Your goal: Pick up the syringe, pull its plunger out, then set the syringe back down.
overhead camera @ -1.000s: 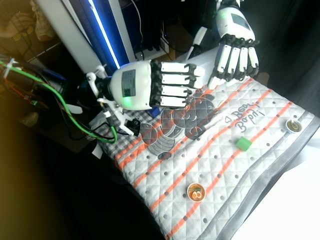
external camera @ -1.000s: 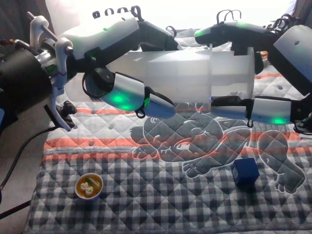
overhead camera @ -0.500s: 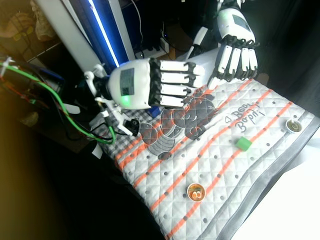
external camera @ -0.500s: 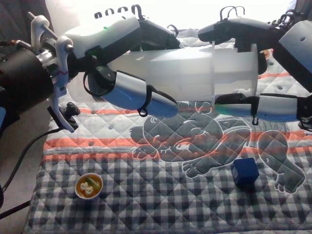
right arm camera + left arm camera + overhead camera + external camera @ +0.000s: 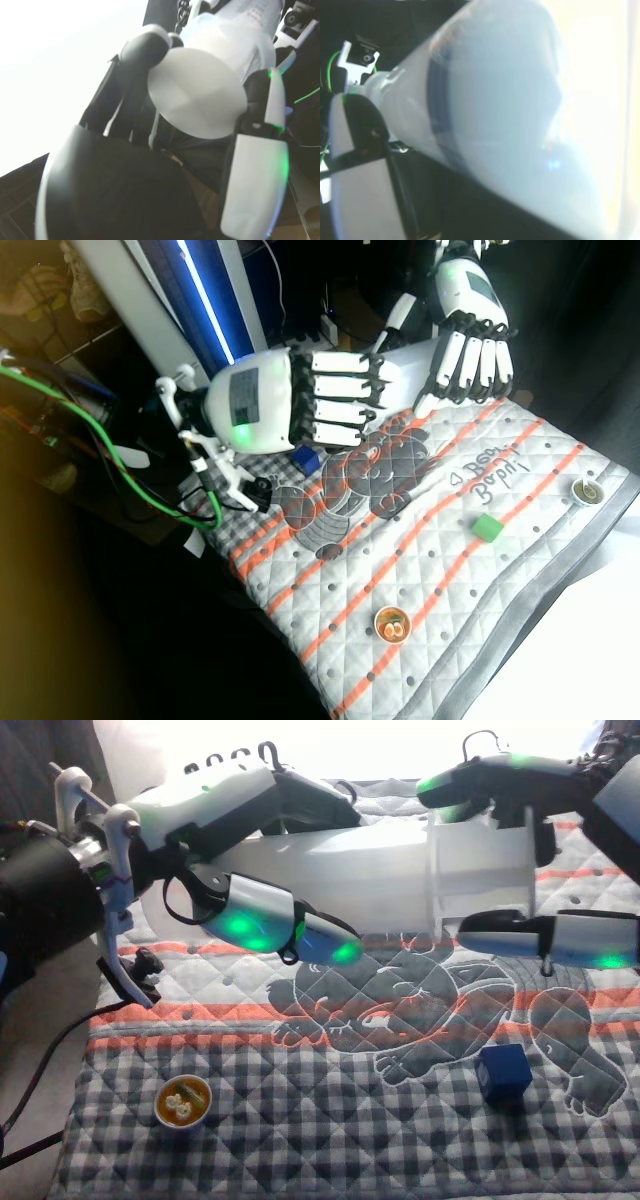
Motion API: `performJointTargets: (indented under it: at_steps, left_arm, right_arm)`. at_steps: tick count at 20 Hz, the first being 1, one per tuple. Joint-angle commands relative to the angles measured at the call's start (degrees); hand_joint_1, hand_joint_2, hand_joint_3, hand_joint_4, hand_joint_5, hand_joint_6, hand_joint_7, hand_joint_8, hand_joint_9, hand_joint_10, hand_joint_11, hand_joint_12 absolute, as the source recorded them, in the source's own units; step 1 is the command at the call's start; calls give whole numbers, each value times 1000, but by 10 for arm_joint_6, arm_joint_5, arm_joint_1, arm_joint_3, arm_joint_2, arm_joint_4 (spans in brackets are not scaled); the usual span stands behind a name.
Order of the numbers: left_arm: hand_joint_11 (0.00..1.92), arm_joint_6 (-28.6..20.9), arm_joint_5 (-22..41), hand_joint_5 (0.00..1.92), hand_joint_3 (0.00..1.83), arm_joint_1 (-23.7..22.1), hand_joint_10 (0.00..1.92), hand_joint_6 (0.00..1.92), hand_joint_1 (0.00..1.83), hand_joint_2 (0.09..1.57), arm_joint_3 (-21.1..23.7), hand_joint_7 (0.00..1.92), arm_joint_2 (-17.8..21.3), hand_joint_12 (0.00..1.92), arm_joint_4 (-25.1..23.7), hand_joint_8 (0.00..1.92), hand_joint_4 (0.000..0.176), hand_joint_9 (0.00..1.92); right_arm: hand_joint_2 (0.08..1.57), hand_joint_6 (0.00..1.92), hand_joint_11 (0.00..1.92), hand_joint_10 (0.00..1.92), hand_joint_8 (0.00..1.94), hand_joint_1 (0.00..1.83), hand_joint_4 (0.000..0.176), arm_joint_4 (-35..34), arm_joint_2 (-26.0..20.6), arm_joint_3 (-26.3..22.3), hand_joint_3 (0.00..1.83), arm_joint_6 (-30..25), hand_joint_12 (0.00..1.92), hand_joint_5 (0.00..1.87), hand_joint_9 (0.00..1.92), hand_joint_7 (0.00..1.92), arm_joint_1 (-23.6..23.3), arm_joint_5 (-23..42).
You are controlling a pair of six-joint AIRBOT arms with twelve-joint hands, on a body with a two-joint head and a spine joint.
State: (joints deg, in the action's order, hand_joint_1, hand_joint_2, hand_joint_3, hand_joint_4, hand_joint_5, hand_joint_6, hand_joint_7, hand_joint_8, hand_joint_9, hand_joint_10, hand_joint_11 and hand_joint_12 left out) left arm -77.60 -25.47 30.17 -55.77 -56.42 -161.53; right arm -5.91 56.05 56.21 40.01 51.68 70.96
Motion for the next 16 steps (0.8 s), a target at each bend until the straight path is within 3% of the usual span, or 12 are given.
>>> performJointTargets:
  at_steps: [1, 2, 3, 4, 10, 14, 16]
  left_arm:
    - [0, 7, -98, 840, 0, -1, 1473, 1301, 1172, 1272, -15, 538, 21, 1921, 24, 1531, 0, 130]
    - [0, 7, -100, 840, 0, 1, 1473, 1301, 1172, 1272, -15, 538, 22, 1921, 27, 1531, 0, 130]
    - [58, 7, -102, 860, 0, 3, 1619, 1160, 1178, 1268, -15, 530, 23, 1921, 31, 1659, 0, 164]
    - [87, 7, -103, 860, 0, 5, 1662, 1139, 1179, 1269, -15, 528, 24, 1921, 33, 1682, 0, 168]
    - [27, 7, -110, 854, 0, 11, 1720, 1091, 1179, 1274, -15, 522, 27, 1921, 41, 1738, 0, 167]
    - [116, 7, -113, 914, 0, 16, 1604, 1112, 1195, 1228, -13, 620, 32, 1921, 45, 1540, 0, 294]
    - [134, 7, -117, 910, 0, 18, 1550, 1148, 1192, 1224, -9, 633, 37, 1921, 45, 1494, 0, 328]
  right_arm:
    - [1153, 1211, 999, 1312, 1071, 1223, 0, -18, -13, 2, 0, 8, 1618, 814, 1073, 1014, 2, 75]
    - [1153, 1211, 999, 1312, 1071, 1223, 0, -20, -16, 1, 0, 10, 1618, 814, 1073, 1014, 4, 77]
    - [1168, 1233, 998, 1319, 1146, 1222, 0, -24, -20, -1, 2, 13, 1600, 776, 1059, 987, 8, 80]
    - [1160, 1204, 1005, 1317, 1116, 1224, 0, -28, -23, -3, 0, 16, 1599, 799, 1063, 1002, 10, 84]
    - [1182, 1249, 962, 1402, 1223, 1216, 0, -39, -35, -7, 3, 24, 1663, 754, 1004, 955, 18, 98]
    - [1199, 1210, 948, 1602, 1370, 1200, 0, -42, -43, -11, 6, 28, 1840, 774, 925, 880, 23, 101]
    - [1192, 1200, 941, 1611, 1336, 1201, 0, -45, -51, -14, 1, 31, 1850, 791, 925, 892, 25, 103]
